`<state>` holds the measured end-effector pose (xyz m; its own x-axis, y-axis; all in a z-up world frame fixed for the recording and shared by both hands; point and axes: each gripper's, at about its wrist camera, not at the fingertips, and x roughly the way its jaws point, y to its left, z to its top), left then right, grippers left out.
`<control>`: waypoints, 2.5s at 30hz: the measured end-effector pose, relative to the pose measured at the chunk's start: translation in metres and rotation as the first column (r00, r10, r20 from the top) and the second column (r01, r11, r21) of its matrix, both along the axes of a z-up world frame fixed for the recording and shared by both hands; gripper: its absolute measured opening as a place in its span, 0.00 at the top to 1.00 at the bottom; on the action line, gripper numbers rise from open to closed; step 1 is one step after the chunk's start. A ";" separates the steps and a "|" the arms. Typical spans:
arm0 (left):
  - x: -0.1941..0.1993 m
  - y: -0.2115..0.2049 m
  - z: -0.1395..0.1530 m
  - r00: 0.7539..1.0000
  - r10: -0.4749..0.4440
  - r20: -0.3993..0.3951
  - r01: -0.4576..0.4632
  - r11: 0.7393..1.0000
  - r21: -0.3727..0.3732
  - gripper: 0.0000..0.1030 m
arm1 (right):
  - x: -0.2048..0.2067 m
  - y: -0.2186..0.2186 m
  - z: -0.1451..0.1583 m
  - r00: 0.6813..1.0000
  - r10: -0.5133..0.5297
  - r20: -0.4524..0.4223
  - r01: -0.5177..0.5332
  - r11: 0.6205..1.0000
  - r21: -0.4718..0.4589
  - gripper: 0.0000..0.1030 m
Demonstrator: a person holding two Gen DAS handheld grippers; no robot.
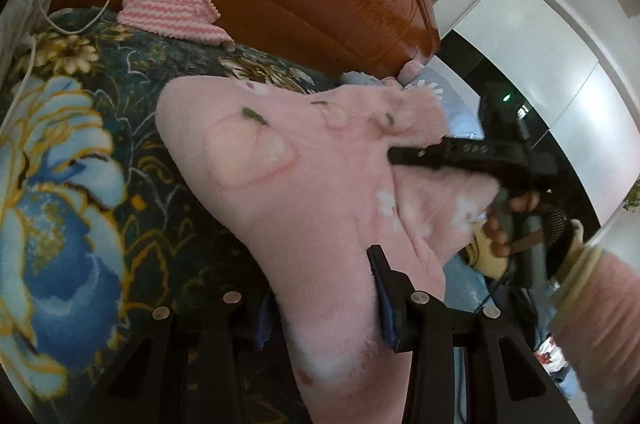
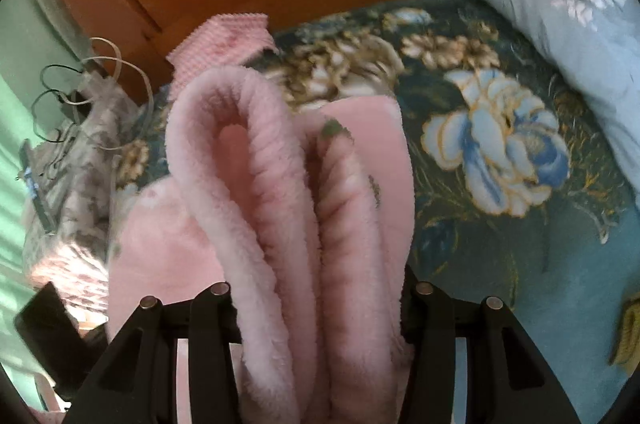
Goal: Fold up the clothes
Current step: 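Lift the folded fleece with both grippers and carry it toward the headboard, then lower the fleece onto the bedspread and open both grippers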
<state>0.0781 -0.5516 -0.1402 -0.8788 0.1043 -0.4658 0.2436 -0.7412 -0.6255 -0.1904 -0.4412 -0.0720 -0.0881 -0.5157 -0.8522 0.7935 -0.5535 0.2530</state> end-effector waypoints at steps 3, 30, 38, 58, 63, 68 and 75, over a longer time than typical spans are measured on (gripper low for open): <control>0.000 0.002 0.001 1.000 -0.005 -0.003 0.005 1.000 0.004 0.58 | -0.012 0.005 -0.012 0.999 -0.021 0.031 0.021 1.000 -0.022 0.50; 0.033 0.011 0.047 0.996 0.064 -0.061 -0.073 0.985 -0.156 0.41 | -0.005 0.037 0.050 0.993 -0.075 -0.090 0.063 0.989 -0.132 0.28; 0.010 0.047 0.044 0.995 -0.071 -0.072 0.053 0.972 -0.229 0.40 | 0.054 0.006 0.029 0.986 0.105 -0.133 -0.119 0.988 -0.100 0.28; 0.007 0.050 0.035 0.997 -0.066 -0.038 0.057 0.978 -0.202 0.38 | 0.042 0.021 0.013 0.985 0.006 -0.174 -0.026 0.993 -0.116 0.28; -0.005 0.051 0.022 0.994 -0.113 0.001 0.111 0.981 -0.158 0.37 | 0.019 -0.007 -0.005 0.988 -0.052 -0.143 0.044 0.997 -0.063 0.28; -0.008 0.053 0.019 0.992 -0.121 0.024 0.124 0.979 -0.160 0.37 | 0.008 -0.008 -0.024 0.990 -0.094 -0.103 0.089 0.995 -0.054 0.28; 0.006 0.057 0.027 0.990 -0.120 0.068 0.133 0.961 -0.243 0.37 | 0.042 0.033 0.005 0.985 -0.004 -0.172 -0.023 0.988 -0.151 0.28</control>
<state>0.0838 -0.4946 -0.1136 -0.8399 0.0893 -0.5354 0.1652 -0.8975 -0.4089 -0.1484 -0.4083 -0.0671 -0.2203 -0.6394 -0.7366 0.8374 -0.5113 0.1934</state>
